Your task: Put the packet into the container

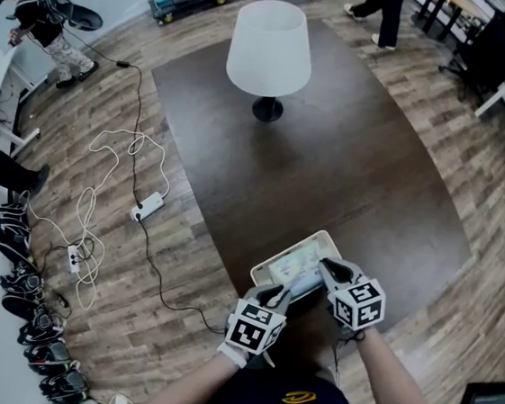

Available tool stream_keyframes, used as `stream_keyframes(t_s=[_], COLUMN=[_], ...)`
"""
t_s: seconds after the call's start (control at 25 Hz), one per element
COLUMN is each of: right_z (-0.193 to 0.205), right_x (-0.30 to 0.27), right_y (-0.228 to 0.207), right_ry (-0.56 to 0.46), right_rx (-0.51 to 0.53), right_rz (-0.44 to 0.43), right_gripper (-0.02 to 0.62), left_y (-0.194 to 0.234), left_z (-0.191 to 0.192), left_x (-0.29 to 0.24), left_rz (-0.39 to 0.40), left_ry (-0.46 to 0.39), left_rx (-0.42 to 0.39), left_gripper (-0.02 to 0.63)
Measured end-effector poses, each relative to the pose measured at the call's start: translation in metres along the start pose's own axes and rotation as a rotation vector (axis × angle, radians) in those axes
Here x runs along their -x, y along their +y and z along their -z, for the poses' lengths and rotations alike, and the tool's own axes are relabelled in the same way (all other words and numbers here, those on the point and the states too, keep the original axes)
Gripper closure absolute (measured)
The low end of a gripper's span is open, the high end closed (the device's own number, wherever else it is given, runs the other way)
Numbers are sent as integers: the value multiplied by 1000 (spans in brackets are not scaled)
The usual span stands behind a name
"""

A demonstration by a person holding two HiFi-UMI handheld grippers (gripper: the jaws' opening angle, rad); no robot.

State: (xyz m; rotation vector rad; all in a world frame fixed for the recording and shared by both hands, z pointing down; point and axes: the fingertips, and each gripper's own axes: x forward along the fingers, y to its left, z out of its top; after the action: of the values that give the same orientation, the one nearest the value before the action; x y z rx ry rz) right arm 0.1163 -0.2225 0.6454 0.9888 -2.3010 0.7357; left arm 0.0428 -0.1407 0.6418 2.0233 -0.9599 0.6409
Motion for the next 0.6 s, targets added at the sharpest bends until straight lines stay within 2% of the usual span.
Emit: stream_keyframes(t_s=[0.12, 0.4, 0.6], right_z=[1, -4, -9], right_x=[2, 11, 19], right_y=[-3, -4, -9], right_ry=[-17, -37, -93], right_rx=[-32, 4, -75], right_rz=[-1, 41, 40], right_gripper=[563, 551, 551], left_y=[-3, -2, -2], left_z=[-1, -4, -9], left_x=[1, 7, 17], left_rz=[-3, -22, -7], left_ry=[-22, -64, -100], left_rx=[-9, -9, 10], left_gripper=[545, 503, 503])
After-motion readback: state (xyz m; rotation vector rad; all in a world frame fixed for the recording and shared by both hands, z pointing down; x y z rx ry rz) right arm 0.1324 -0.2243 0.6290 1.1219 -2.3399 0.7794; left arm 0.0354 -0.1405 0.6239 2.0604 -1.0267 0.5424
